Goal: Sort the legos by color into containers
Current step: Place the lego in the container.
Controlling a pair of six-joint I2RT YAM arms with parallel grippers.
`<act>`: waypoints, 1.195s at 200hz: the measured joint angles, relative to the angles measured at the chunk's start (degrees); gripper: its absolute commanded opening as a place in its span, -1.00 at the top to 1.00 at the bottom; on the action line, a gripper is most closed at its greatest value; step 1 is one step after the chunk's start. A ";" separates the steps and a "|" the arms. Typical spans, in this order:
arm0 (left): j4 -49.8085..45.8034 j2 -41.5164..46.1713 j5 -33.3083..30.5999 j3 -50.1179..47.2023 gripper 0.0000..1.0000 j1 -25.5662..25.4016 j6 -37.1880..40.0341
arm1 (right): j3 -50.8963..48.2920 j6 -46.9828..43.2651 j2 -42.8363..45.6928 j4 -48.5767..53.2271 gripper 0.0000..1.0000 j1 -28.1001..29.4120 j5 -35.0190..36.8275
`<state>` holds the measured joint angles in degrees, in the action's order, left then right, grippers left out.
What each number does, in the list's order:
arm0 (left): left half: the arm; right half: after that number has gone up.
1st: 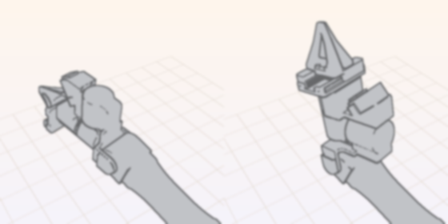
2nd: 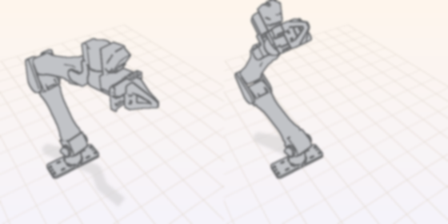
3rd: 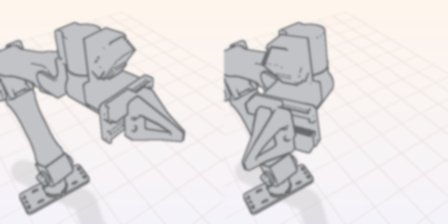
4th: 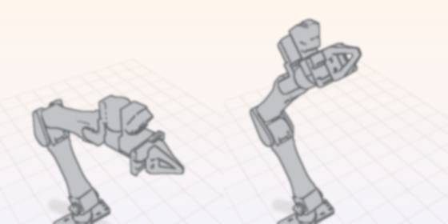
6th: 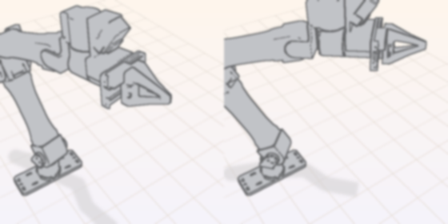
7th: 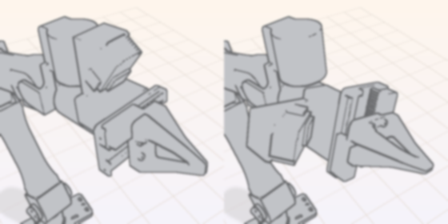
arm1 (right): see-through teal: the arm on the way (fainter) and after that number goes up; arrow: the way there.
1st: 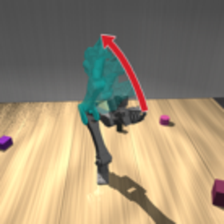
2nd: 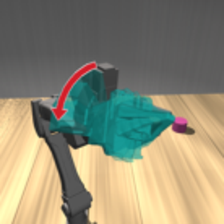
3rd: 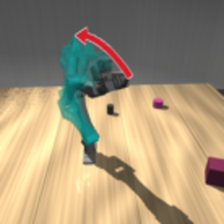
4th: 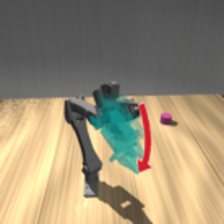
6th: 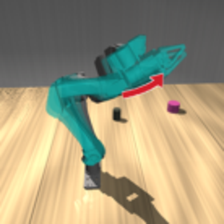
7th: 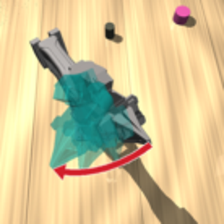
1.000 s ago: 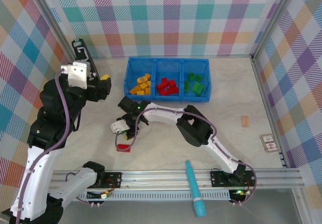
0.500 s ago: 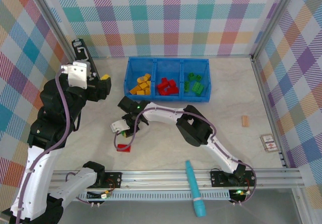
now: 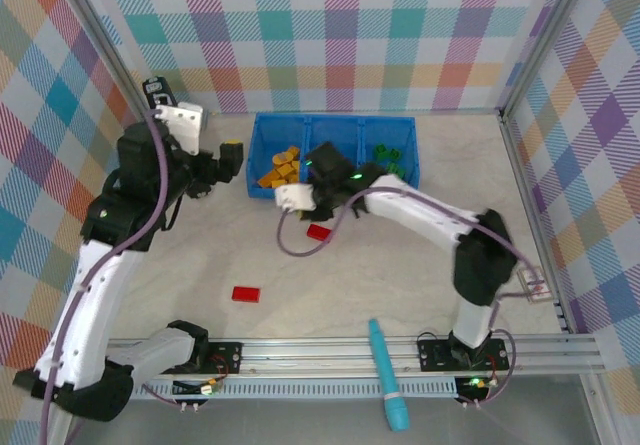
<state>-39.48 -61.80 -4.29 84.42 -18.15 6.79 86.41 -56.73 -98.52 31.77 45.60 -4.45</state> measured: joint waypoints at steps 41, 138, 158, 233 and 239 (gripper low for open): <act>-3.15 -7.34 5.88 0.04 -1.00 0.00 -6.47 | -8.90 0.79 14.82 -5.01 0.37 -11.96 2.84; -3.63 -20.48 9.44 -11.06 -1.00 -11.39 -21.94 | -16.37 9.66 1.44 -23.54 0.40 -25.53 6.58; -3.06 -24.09 9.16 -11.65 -1.00 -13.16 -26.21 | -16.22 11.74 -2.08 -26.12 0.39 -26.73 7.93; 6.64 -31.54 9.14 -19.34 -1.00 -16.57 -53.99 | -11.37 14.95 -10.73 -29.40 -0.07 -28.59 9.79; 7.21 -31.54 9.01 -19.41 -1.00 -16.85 -56.17 | -10.93 15.15 -10.95 -29.51 -0.13 -28.68 9.79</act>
<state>-32.27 -93.34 4.71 65.01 -35.00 -49.39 75.48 -41.58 -109.47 2.26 16.93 5.34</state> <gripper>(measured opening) 0.999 0.520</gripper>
